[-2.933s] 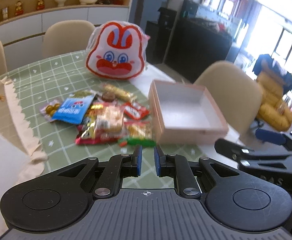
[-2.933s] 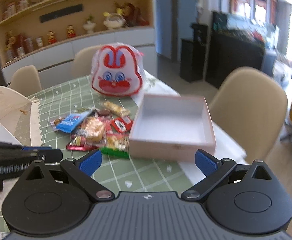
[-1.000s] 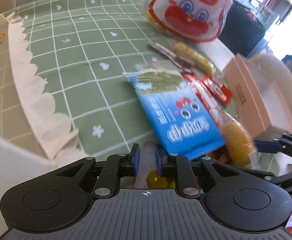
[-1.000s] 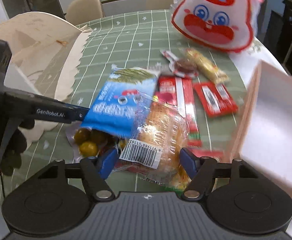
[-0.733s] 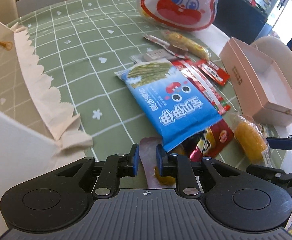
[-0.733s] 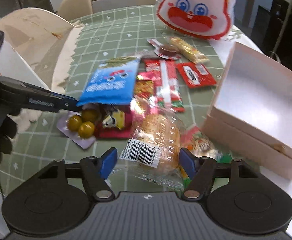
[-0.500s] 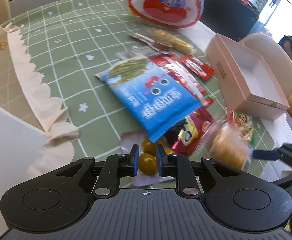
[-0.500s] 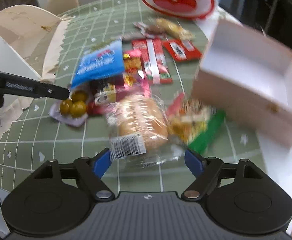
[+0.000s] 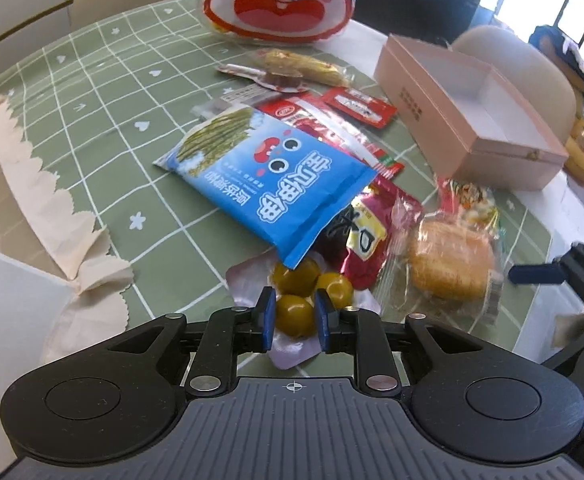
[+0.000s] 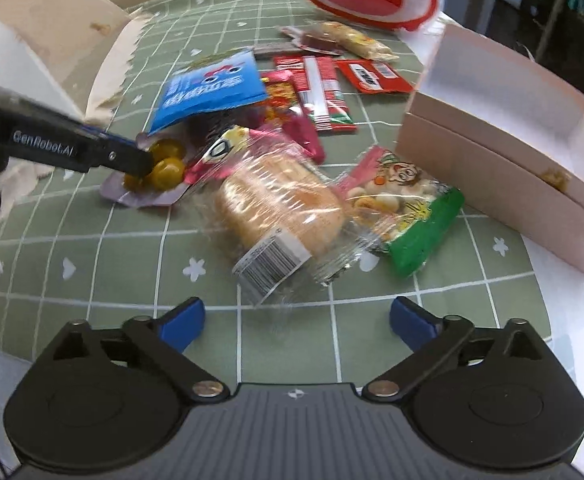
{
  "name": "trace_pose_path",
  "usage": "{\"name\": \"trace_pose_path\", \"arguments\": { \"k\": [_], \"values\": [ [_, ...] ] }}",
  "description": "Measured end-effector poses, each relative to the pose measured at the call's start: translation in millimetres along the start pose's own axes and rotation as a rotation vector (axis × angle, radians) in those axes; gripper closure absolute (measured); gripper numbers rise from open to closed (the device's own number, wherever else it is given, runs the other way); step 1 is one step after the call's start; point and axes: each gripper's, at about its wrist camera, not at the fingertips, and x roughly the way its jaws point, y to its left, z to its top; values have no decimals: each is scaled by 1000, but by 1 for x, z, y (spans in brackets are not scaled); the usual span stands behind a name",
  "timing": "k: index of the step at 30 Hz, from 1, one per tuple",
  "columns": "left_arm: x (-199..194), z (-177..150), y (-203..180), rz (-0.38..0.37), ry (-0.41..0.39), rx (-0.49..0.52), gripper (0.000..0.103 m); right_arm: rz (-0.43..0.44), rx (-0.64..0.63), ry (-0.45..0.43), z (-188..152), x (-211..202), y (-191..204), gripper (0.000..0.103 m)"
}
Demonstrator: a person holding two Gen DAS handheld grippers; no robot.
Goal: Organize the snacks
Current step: 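Lower the right tool onto the clear-wrapped bread bun and close it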
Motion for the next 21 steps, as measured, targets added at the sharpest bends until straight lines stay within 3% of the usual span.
{"name": "trace_pose_path", "arguments": {
  "k": [8,10,12,15,19,21],
  "values": [
    [-1,-3,18,39,-6,-17,45,-18,25,-13,-1,0,3,0],
    [-4,-4,25,64,-8,-23,44,4,-9,6,0,-1,3,4],
    [-5,-4,32,70,-12,-37,47,20,-21,0,0,-6,1,15],
    [-7,-4,35,14,-20,-52,55,40,12,-22,1,-14,-4,15],
    [-13,-2,25,-50,-57,-36,54,13,11,-72,2,-24,-5,15],
    [-11,0,17,-46,-66,-28,54,5,9,-97,3,-28,-5,15]
  ]
}}
